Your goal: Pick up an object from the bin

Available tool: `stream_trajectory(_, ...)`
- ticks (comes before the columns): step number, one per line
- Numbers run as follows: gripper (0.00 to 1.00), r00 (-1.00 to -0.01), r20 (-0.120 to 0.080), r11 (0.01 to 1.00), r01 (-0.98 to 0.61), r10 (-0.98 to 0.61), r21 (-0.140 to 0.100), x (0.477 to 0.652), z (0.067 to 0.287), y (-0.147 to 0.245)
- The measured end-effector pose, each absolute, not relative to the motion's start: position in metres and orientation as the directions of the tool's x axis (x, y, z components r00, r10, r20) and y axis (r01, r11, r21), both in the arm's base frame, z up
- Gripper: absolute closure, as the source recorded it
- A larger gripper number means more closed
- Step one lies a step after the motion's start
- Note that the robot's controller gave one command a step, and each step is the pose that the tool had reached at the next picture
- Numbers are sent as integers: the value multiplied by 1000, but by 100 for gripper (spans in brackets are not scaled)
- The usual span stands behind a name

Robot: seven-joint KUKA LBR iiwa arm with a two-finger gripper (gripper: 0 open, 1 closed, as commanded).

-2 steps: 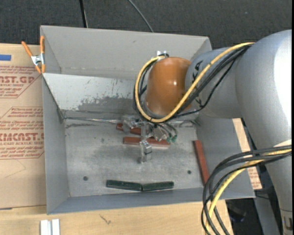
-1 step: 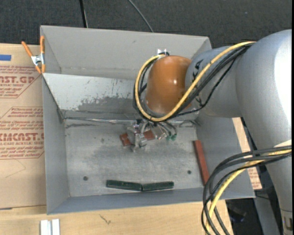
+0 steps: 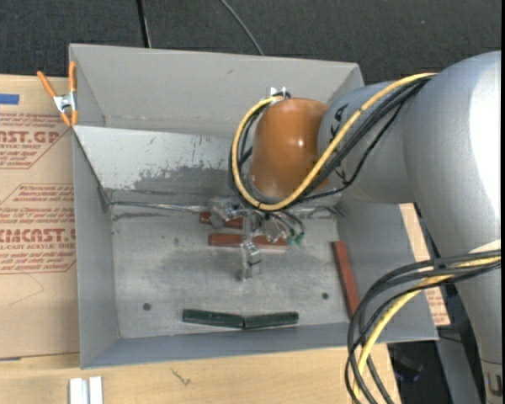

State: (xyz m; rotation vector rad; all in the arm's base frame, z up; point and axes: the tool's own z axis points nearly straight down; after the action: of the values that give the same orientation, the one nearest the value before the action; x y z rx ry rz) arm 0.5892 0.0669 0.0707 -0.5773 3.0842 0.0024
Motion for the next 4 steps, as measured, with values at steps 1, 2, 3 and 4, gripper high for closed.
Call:
stream_trajectory(1, 0, -932, -4, 932, -362, -362, 1, 589, 71, 67)
stream_trajectory(2, 100, -818, -13, 818, -575, -575, -4, 592, 74, 35)
stream_trajectory(3, 0, -817, -4, 817, -576, -576, 0, 589, 71, 35)
stream_trajectory(4, 100, -817, -12, 817, -576, -576, -3, 592, 73, 36)
